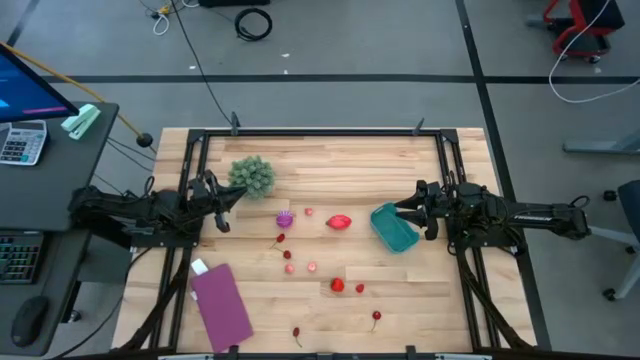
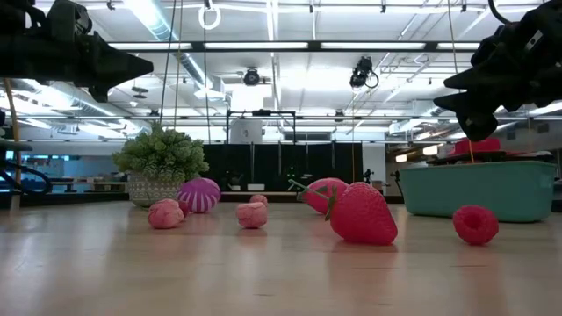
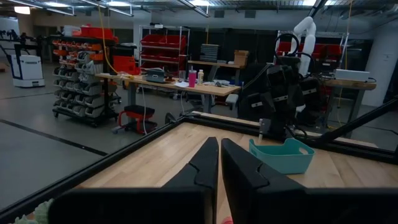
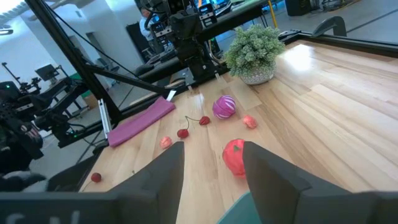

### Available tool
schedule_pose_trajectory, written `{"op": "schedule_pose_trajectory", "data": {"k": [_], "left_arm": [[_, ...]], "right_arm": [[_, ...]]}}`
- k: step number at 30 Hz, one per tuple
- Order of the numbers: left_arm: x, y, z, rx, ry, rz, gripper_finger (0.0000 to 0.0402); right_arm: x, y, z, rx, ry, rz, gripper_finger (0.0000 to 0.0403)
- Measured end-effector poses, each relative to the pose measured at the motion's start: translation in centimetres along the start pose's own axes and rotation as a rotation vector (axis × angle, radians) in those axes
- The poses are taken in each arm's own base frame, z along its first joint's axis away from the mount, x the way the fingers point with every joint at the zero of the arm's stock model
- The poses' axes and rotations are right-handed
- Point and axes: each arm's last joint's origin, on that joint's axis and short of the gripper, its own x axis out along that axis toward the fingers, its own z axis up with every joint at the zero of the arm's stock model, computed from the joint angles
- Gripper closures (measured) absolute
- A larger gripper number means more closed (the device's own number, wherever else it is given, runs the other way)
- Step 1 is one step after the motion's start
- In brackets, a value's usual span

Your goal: Pick and placing Produce into tupperware

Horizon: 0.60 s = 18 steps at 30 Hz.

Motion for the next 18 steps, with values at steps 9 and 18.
{"op": "schedule_pose_trajectory", "data": {"k": [9,18], "left_arm": [[0.00,0.00,0.00,0.000,0.000,0.000,0.0365],[0.00,0.00,0.00,0.000,0.000,0.000,0.0375]], "right_arm": [[0.00,0.00,0.00,0.000,0.000,0.000,0.0230],[0.00,0.00,0.00,0.000,0.000,0.000,0.0230]]}}
